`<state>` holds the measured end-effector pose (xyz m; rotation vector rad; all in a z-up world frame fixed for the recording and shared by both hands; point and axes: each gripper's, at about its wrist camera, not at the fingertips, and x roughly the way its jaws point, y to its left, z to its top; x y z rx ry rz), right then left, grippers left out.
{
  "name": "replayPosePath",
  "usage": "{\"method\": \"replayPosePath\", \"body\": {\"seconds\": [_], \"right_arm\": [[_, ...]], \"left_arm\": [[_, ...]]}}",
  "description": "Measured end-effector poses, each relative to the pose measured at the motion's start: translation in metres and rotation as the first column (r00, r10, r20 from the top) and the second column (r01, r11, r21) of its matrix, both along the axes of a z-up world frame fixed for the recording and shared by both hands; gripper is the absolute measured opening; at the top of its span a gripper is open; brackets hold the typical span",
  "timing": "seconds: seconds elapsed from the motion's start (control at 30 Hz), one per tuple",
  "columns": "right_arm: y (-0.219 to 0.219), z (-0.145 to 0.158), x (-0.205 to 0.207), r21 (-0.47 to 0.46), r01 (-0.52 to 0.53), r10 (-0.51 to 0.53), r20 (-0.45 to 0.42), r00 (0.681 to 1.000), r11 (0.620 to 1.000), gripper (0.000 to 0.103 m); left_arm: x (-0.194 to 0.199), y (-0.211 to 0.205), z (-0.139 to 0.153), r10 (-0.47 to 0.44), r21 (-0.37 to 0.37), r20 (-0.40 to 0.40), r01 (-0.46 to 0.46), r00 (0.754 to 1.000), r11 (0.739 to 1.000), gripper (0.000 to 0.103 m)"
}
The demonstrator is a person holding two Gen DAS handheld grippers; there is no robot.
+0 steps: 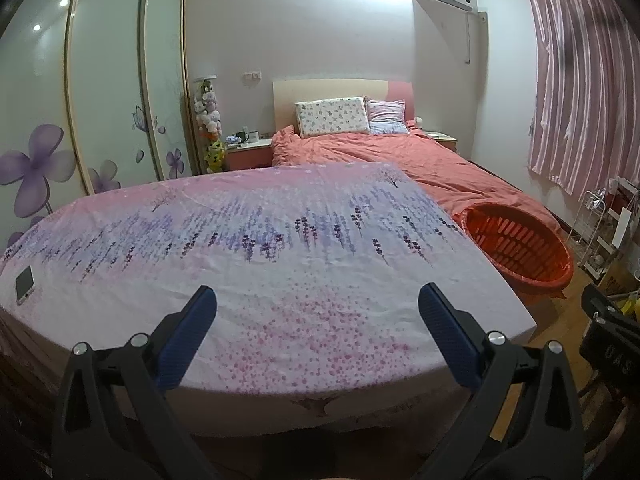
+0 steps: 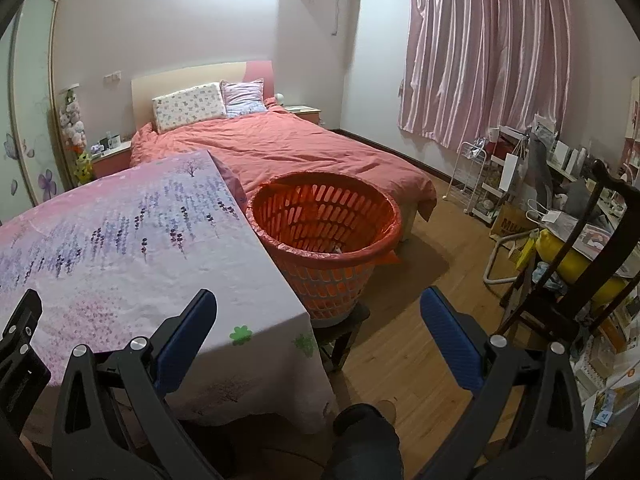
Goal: Collect trash
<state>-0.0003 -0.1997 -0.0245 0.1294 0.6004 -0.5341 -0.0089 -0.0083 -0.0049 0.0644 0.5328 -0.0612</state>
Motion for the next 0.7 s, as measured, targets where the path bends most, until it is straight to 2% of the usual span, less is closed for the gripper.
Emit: {"method": "replayPosePath", "body": {"seconds": [0.3, 0.7], "right_arm": [[0.000, 0.002, 0.000, 0.007, -0.006, 0.006, 0.014, 1.000, 1.000, 0.101], [-0.003, 0.009, 0.001, 0.016, -0.006, 0.006, 0.035, 0.999, 1.000, 0.101]], "left_arm": [[-0.001, -0.003, 0.008, 0.034, 0.036, 0.038, -0.035, 0.999, 0.999, 0.099], [0.004, 0.000, 0.016, 0.048, 0.019, 0.041, -0.048, 0.998, 0.999, 0.099]]}}
